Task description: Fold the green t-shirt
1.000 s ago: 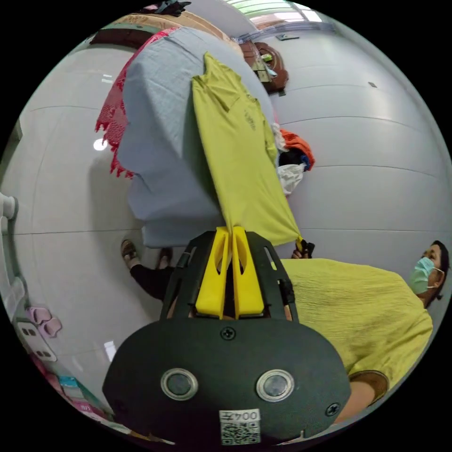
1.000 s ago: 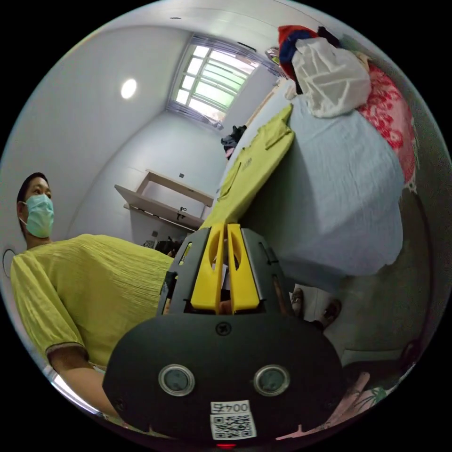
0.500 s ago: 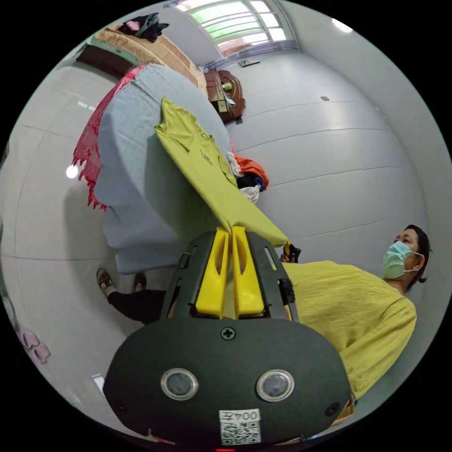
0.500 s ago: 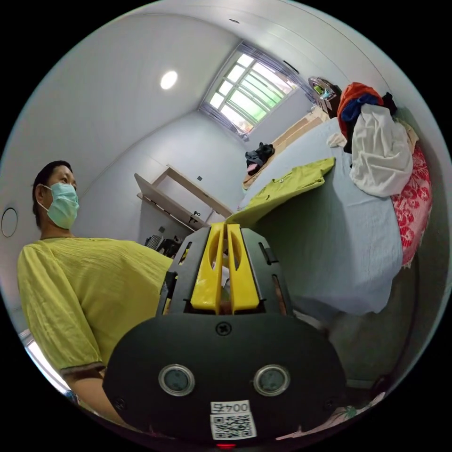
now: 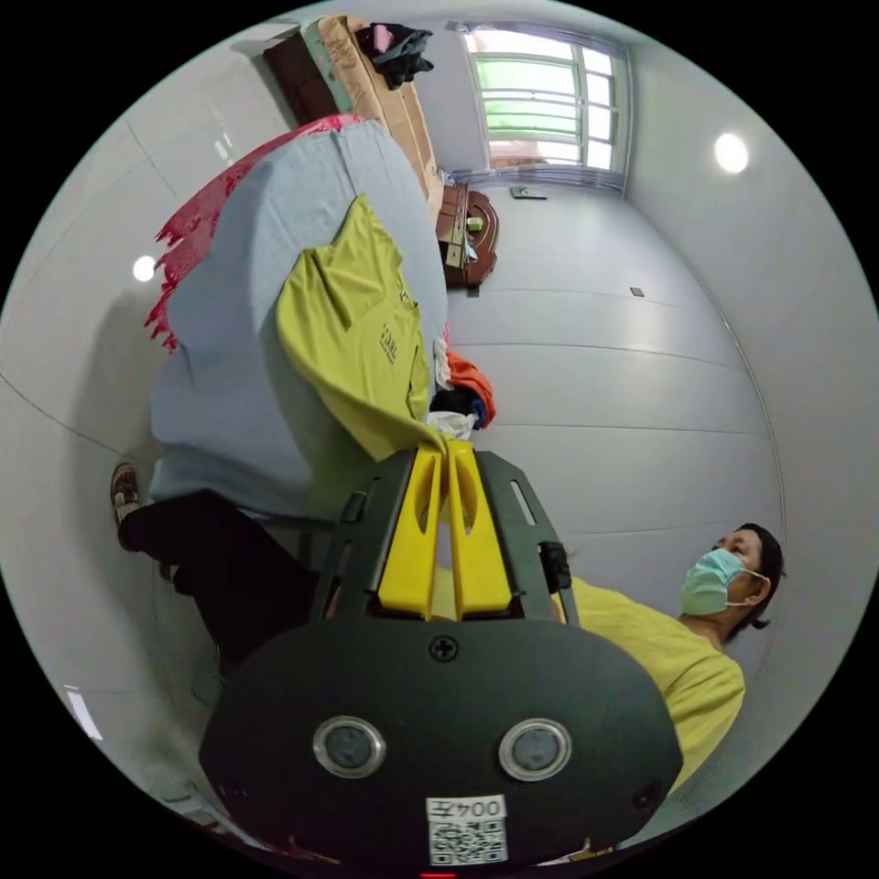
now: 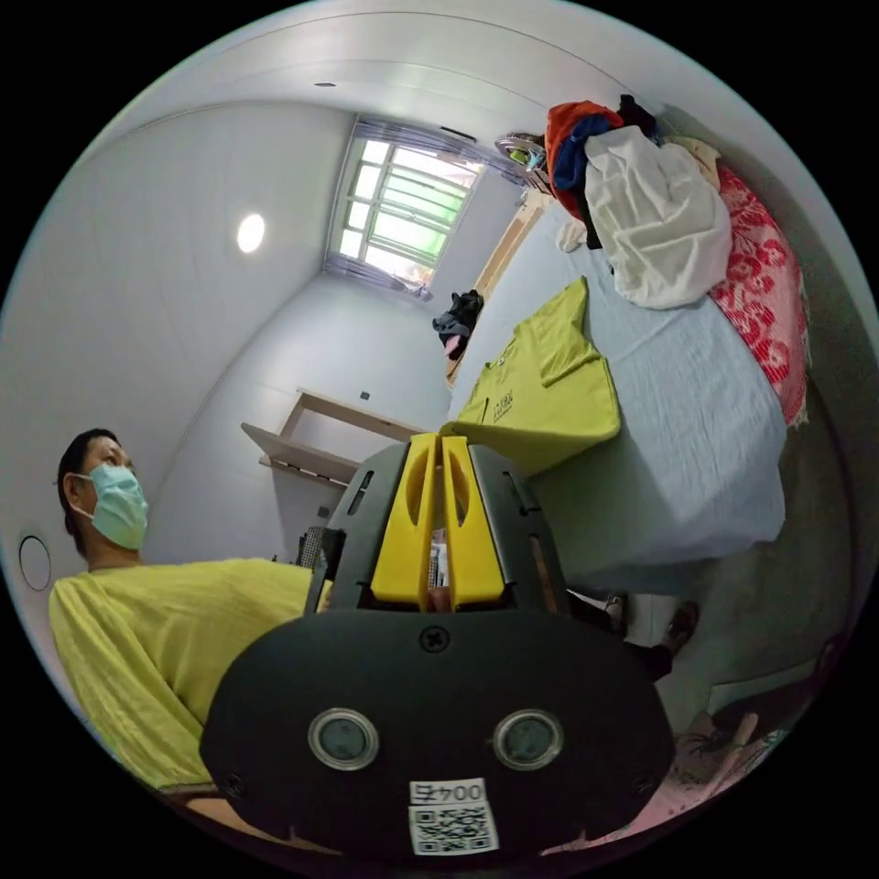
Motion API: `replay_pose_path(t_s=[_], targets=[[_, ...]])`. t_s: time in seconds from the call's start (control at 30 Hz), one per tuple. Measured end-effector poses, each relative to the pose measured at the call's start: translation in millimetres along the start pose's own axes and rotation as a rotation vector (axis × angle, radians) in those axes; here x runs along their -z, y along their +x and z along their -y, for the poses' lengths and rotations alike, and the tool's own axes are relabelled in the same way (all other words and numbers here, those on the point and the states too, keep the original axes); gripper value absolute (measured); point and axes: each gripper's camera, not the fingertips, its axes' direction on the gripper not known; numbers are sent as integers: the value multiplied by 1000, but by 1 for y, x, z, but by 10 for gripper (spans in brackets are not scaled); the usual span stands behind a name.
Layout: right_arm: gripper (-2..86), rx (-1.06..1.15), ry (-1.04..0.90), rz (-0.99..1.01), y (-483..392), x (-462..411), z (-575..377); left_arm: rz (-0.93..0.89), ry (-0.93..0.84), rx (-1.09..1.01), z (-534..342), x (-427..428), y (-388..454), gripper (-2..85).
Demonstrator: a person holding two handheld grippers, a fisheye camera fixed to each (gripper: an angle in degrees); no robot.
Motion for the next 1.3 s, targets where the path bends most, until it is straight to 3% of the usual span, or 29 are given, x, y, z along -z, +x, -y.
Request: replay_pose_path(t_s=[0.33, 0.77, 1.1, 1.3], targets=[[-6, 77, -5, -185, 21, -136, 180, 17, 20, -9, 187, -35, 37, 14], [-4, -62, -87, -477, 172, -367, 363, 20, -112, 137, 454, -115, -47, 16], [11, -237, -94, -567, 323, -510, 412, 3, -201, 241, 585, -174, -155, 19], [131, -244, 14, -636, 364, -557, 411, 12, -162, 248, 608, -190, -196, 19]])
